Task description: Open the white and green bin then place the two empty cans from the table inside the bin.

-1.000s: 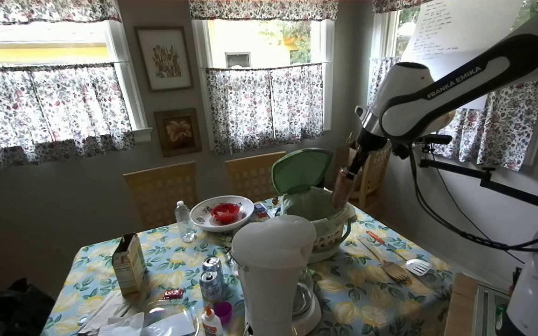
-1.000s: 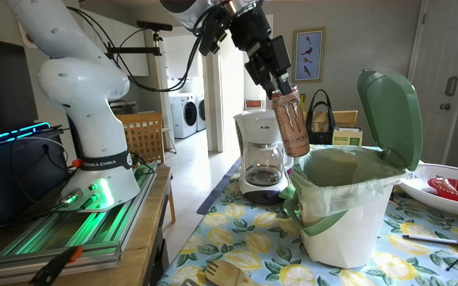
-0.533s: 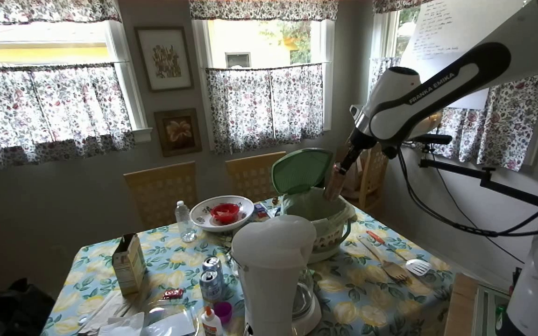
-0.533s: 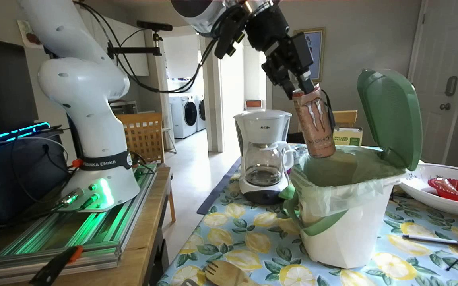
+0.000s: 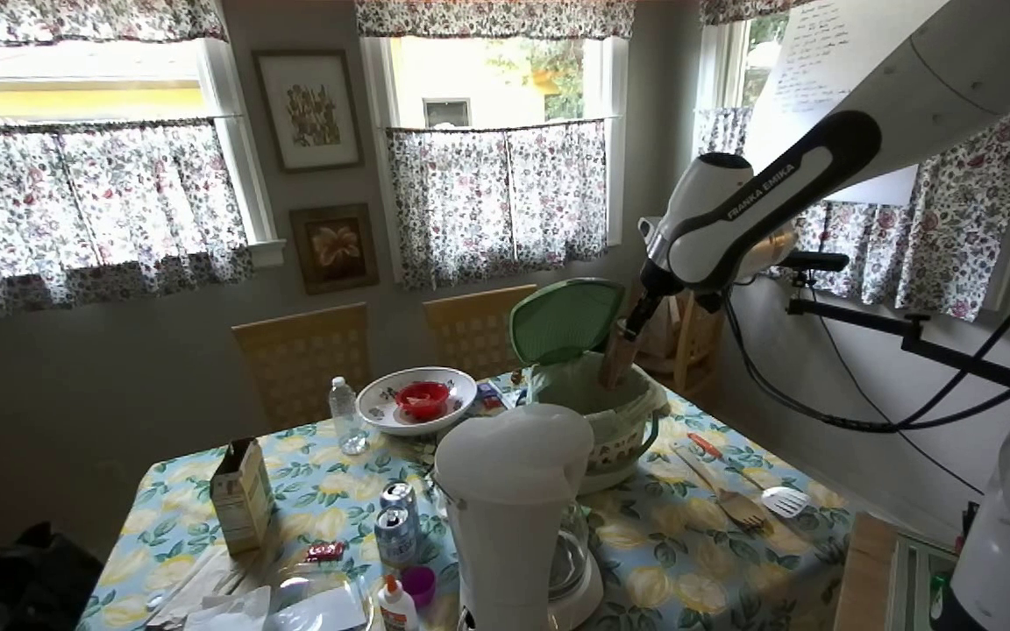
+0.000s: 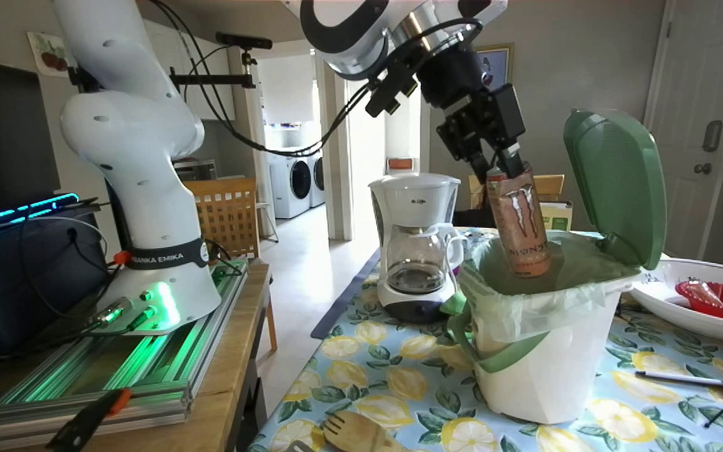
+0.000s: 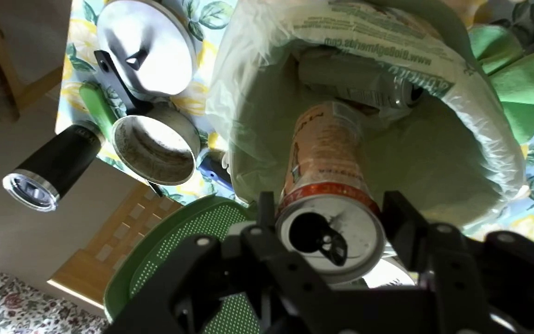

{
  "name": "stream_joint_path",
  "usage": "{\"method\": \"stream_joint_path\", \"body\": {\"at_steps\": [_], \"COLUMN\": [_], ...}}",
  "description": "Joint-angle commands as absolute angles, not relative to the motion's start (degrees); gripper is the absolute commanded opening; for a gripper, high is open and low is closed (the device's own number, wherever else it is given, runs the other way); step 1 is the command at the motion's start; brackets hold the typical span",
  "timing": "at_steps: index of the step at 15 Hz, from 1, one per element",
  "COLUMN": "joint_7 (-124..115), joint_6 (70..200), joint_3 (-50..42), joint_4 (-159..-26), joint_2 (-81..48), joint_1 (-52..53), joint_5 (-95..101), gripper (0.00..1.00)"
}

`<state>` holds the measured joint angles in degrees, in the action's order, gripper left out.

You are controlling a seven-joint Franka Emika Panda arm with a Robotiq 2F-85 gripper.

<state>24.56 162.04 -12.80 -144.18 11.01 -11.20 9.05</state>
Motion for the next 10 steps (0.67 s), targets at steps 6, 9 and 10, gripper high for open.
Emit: {"method": "stream_joint_path", "body": {"at_steps": [6,9,10], "joint_7": [24.8,24.8,24.9], "joint_6": [163.5,163.5,163.4], "joint_3": [-13.0,-12.8,-12.7], "joint_4": [-140.3,-140.0,-140.0], "joint_2": [4.7,3.9,3.8], "joint_1": [-9.8,-9.7,-9.8], "joint_5": [7.9,7.8,7.8], "gripper": [0.35,0.35,0.81]}}
